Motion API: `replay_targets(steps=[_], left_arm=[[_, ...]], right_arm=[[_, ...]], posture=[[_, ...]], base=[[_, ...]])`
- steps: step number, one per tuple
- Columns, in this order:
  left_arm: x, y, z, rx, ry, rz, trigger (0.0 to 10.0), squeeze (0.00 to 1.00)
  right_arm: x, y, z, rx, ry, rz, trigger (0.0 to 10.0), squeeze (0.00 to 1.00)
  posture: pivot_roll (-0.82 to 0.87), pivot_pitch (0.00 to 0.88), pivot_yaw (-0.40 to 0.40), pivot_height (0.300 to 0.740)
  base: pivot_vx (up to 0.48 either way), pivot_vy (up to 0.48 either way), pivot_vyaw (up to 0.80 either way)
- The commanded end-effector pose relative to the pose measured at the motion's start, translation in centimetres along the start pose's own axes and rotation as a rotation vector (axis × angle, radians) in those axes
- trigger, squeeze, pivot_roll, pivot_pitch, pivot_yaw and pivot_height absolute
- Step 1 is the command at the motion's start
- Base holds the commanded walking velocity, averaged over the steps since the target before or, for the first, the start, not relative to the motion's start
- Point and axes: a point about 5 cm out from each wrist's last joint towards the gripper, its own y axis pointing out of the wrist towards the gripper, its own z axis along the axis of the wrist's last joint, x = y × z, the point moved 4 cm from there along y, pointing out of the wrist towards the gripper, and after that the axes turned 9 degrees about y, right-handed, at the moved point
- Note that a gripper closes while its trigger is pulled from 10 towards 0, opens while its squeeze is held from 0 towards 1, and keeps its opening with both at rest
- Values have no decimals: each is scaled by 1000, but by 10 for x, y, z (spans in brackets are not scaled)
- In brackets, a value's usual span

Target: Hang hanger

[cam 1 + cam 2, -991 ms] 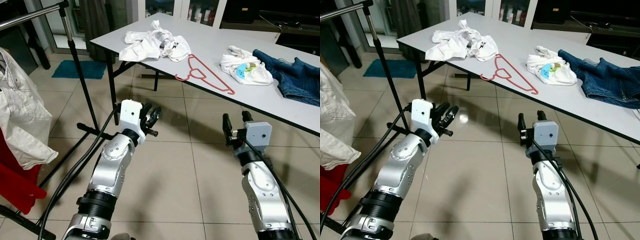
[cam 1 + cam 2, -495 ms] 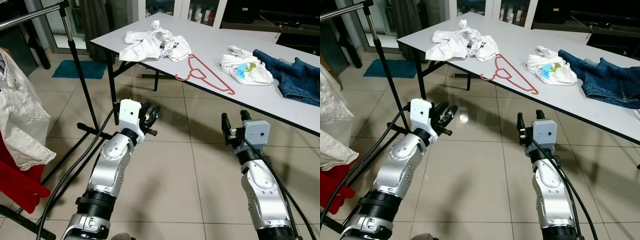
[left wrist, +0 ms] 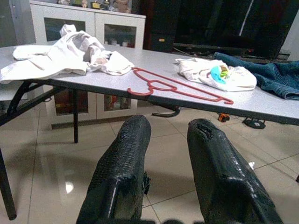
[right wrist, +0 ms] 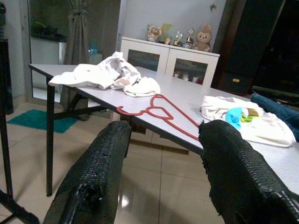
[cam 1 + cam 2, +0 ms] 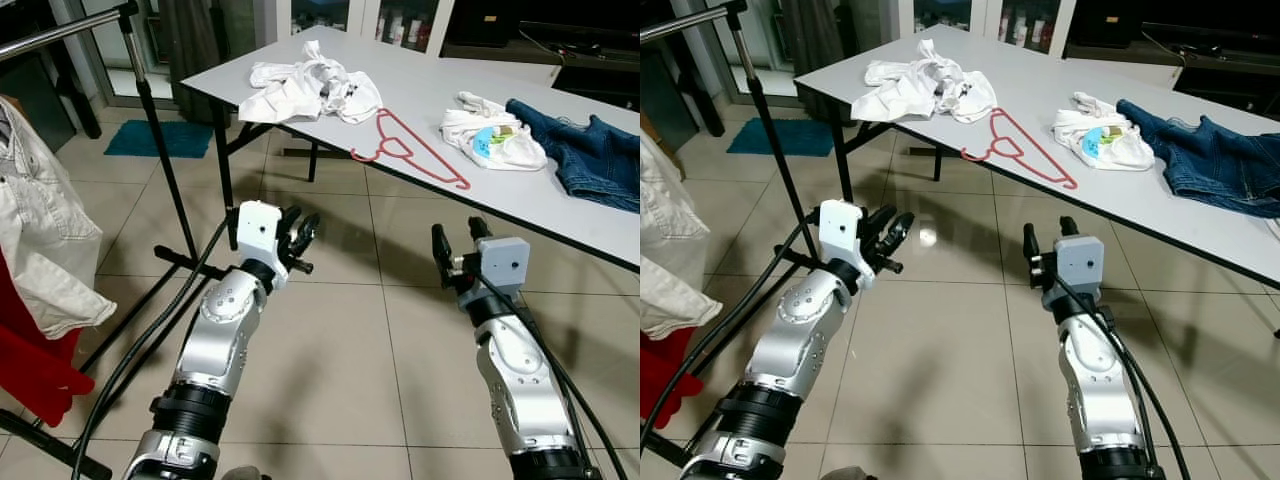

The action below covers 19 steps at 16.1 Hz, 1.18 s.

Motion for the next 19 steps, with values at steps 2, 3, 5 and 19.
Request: replay_targets(steps=[2, 3, 5, 19], left_arm=[[6, -1, -4, -26, 18, -38, 10000, 0], [10, -2, -7, -38, 17, -71, 10000, 0], [18, -5, -8, -41, 23, -141, 10000, 0], [16, -20, -34, -128, -174, 54, 10000, 0]], right_arm=[[13, -1, -1, -9, 7, -53, 10000, 0], [15, -3, -1, -12, 5, -55, 10000, 0], [16, -6, -1, -17, -11, -43, 10000, 0], [28, -28, 4, 28, -41, -208, 10000, 0]], posture=[[57, 0, -15, 723], [54, 0, -14, 723], [53, 0, -13, 723], [20, 0, 23, 723]], base=[[0, 0, 0], [0, 0, 0], [0, 0, 0], [0, 0, 0]])
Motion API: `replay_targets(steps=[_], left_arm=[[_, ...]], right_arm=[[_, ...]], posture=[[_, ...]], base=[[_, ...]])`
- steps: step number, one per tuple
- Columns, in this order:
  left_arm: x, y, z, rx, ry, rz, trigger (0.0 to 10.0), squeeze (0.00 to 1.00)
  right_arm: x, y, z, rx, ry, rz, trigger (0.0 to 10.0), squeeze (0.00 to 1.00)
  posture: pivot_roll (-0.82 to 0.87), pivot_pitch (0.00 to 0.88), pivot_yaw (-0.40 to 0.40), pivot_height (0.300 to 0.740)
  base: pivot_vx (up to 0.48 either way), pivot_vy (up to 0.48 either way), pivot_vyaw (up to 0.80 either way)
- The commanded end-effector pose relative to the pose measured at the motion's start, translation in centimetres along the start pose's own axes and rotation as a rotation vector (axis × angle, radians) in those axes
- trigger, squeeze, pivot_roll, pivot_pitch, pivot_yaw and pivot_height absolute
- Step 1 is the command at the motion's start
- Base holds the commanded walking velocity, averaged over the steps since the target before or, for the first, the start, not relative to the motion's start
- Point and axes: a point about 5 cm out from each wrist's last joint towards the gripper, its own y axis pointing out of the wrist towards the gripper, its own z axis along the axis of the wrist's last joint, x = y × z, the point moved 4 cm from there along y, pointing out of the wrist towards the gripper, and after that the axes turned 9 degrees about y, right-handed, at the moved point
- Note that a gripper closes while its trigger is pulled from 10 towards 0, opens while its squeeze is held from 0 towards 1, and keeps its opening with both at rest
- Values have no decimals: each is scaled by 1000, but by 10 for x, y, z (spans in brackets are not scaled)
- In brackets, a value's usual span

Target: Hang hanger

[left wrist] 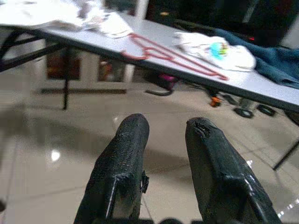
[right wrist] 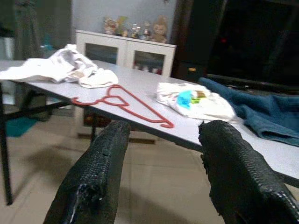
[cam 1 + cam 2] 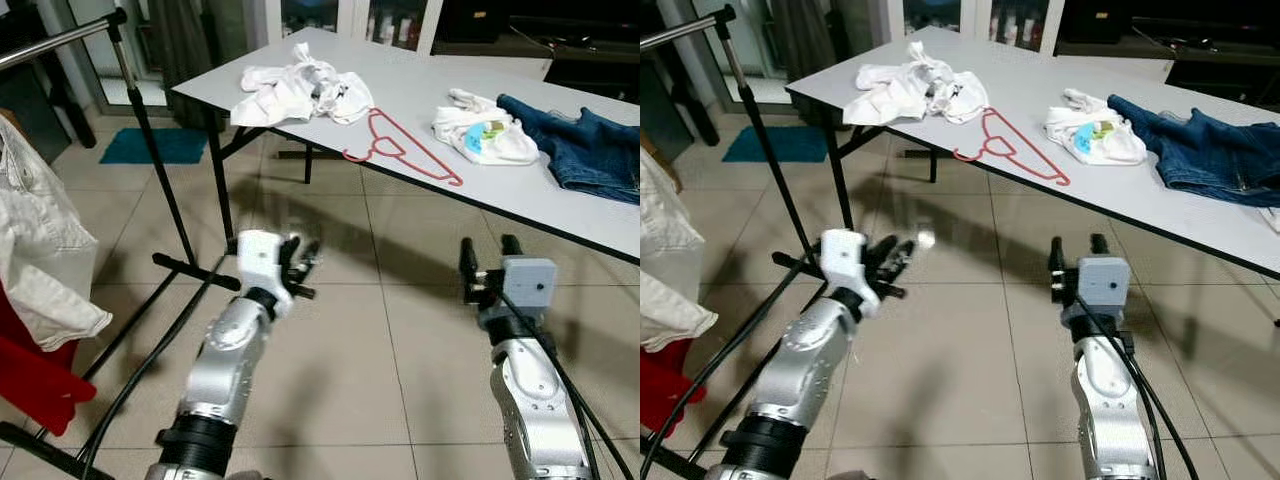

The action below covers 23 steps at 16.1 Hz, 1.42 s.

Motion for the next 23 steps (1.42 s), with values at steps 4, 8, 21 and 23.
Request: replay_targets(steps=[4, 8, 21, 23], left_arm=[[5, -9, -5, -31, 36, -50, 10000, 0], [11, -40, -6, -16, 149, -169, 10000, 0], [-6, -76, -12, -32, 228, -114, 10000, 0], [-9, -75, -12, -33, 185, -81, 10000, 0]], right_arm=[[0, -9, 6, 27, -7, -30, 10000, 0], [8, -34, 5, 9, -38, -66, 10000, 0], [7, -45, 11, -4, -59, -65, 10000, 0], [6, -46, 11, -6, -59, -60, 10000, 0]], posture=[[18, 0, 25, 723], [2, 0, 40, 723], [0, 0, 46, 723], [0, 0, 44, 723]], base=[[0, 0, 0], [0, 0, 0], [0, 0, 0], [0, 0, 0]])
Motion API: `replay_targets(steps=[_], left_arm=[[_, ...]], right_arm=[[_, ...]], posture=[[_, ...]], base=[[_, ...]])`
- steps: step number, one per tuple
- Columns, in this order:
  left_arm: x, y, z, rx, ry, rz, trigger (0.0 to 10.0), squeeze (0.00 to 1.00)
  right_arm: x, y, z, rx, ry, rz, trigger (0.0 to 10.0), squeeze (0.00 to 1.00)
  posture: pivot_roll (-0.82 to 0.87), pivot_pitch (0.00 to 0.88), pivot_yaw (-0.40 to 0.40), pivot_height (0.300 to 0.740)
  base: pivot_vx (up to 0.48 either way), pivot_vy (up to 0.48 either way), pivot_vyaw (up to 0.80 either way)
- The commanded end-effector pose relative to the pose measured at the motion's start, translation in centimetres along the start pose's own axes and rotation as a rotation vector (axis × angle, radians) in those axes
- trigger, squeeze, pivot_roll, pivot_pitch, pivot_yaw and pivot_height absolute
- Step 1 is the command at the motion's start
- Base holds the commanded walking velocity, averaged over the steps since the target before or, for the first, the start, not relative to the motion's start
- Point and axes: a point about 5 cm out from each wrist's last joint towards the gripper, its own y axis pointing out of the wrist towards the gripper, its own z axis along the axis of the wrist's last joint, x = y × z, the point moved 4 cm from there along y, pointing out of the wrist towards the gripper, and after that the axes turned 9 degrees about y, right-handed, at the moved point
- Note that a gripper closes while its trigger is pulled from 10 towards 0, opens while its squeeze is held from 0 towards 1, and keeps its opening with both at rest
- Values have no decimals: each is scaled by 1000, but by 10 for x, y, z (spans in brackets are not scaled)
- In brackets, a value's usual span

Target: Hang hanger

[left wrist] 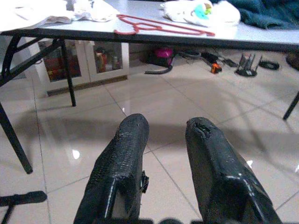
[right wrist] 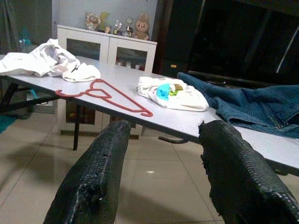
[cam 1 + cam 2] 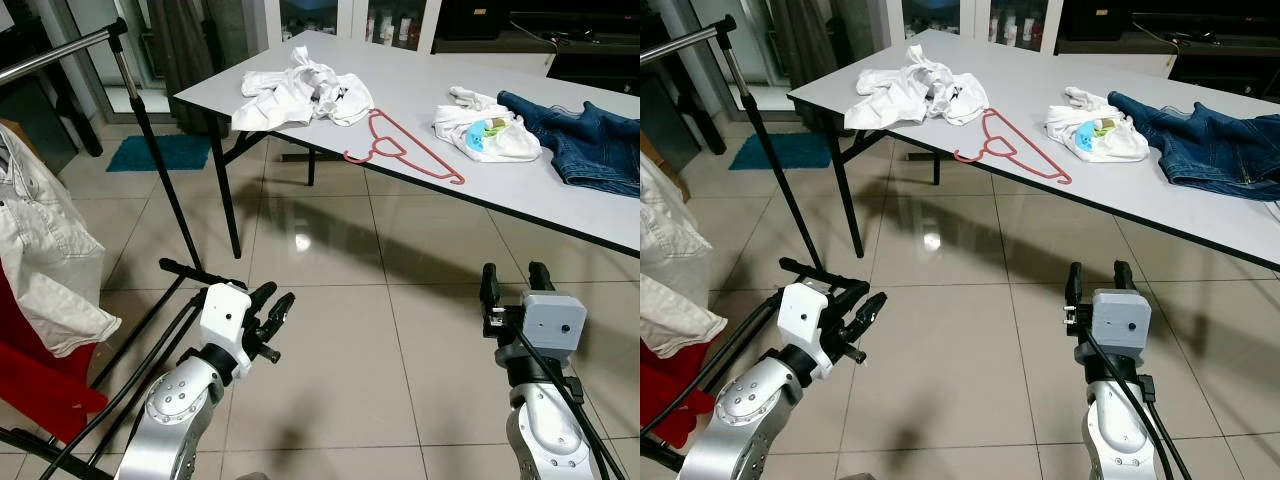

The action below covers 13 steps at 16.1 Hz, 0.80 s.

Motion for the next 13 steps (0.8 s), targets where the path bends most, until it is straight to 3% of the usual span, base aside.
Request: replay_targets(steps=[1, 4, 6, 8, 9, 10, 11, 12, 13], left_arm=[[-3, 1, 5, 13, -8, 17, 10000, 0], [-3, 4, 9, 34, -10, 26, 10000, 0], [-4, 7, 15, 63, -4, 34, 10000, 0], [0, 8, 17, 76, 23, 18, 10000, 0], [0, 9, 18, 80, 31, 13, 10000, 0], [0, 9, 19, 82, 34, 14, 10000, 0], [0, 9, 20, 84, 33, 15, 10000, 0], [-1, 10, 20, 88, 34, 17, 10000, 0], [-1, 11, 21, 91, 34, 17, 10000, 0]], right_arm=[[-1, -1, 3, 0, 0, 3, 10000, 0], [-3, 1, 4, 0, 9, 25, 10000, 0], [-16, 1, -3, -47, 71, 122, 10000, 0], [-33, -12, -13, -121, 94, 265, 10000, 0], [-30, -18, -14, -130, 81, 269, 10000, 0], [-26, -23, -14, -133, 74, 263, 7490, 0], [-24, -25, -14, -135, 66, 259, 6078, 0], [-17, -32, -14, -138, 52, 243, 2353, 0], [-11, -38, -11, -133, 45, 227, 0, 0]], posture=[[0, 0, 44, 723], [1, 0, 39, 723], [1, 0, 39, 723], [1, 0, 38, 723], [1, 0, 38, 723], [-3, 0, 35, 723], [-3, 0, 35, 723], [-8, 0, 36, 723], [-17, 0, 38, 723]], base=[[0, 0, 0], [0, 0, 0], [0, 0, 0], [0, 0, 0], [0, 0, 0], [0, 0, 0], [0, 0, 0], [0, 0, 0], [0, 0, 0]])
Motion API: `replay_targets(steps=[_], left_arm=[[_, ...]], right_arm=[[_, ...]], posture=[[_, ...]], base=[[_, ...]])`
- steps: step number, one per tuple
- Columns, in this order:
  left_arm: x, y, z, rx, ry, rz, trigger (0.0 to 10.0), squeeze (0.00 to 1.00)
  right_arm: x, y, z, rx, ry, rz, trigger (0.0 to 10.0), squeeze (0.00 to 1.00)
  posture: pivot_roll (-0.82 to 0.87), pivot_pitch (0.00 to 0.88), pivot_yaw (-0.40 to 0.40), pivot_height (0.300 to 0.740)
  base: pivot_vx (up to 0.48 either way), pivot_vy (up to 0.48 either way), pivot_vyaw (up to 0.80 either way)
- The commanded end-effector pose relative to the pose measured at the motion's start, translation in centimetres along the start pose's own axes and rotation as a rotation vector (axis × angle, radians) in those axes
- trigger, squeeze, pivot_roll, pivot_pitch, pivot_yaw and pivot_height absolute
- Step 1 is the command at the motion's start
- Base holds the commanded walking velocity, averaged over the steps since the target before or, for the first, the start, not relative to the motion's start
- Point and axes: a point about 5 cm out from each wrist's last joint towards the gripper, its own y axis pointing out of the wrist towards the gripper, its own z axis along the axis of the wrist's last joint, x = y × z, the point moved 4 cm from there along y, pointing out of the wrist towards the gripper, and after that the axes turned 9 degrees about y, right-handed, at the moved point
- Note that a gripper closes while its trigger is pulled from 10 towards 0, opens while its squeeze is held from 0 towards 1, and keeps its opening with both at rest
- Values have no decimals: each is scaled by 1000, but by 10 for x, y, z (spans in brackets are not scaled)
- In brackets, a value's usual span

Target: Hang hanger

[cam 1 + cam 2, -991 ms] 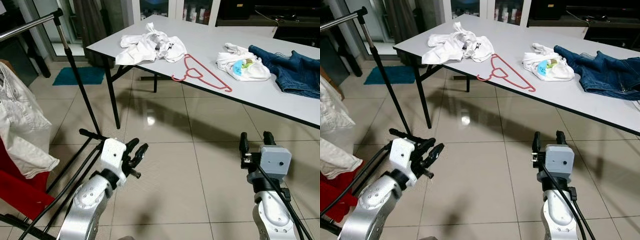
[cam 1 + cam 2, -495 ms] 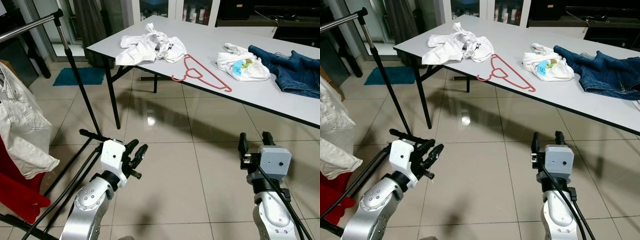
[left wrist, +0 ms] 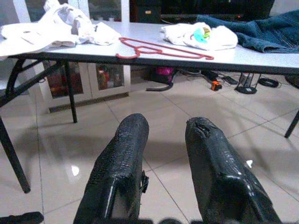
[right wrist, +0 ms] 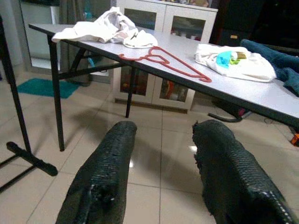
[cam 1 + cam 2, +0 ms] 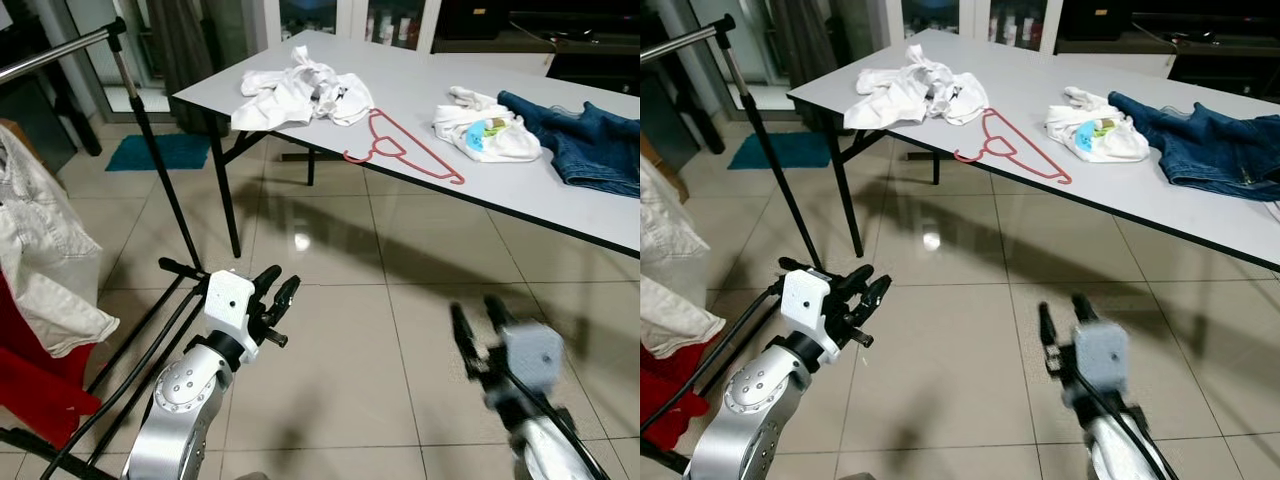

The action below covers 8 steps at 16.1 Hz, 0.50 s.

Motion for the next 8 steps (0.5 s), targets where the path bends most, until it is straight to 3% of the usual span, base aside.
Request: replay_targets(steps=[1, 2, 8], left_arm=[[0, 2, 3, 11, 16, -1, 10000, 0], [1, 3, 2, 11, 16, -4, 10000, 0], [-1, 3, 4, 19, 19, 9, 10000, 0]], right_arm=[[3, -3, 11, 39, -12, -1, 1922, 0], [3, -3, 11, 38, -18, -6, 10000, 0], [4, 5, 15, 60, -27, -38, 10000, 0]], posture=[[-23, 0, 41, 723], [-26, 0, 43, 723], [-7, 0, 42, 723]], base=[[0, 0, 0], [0, 0, 0], [0, 0, 0]])
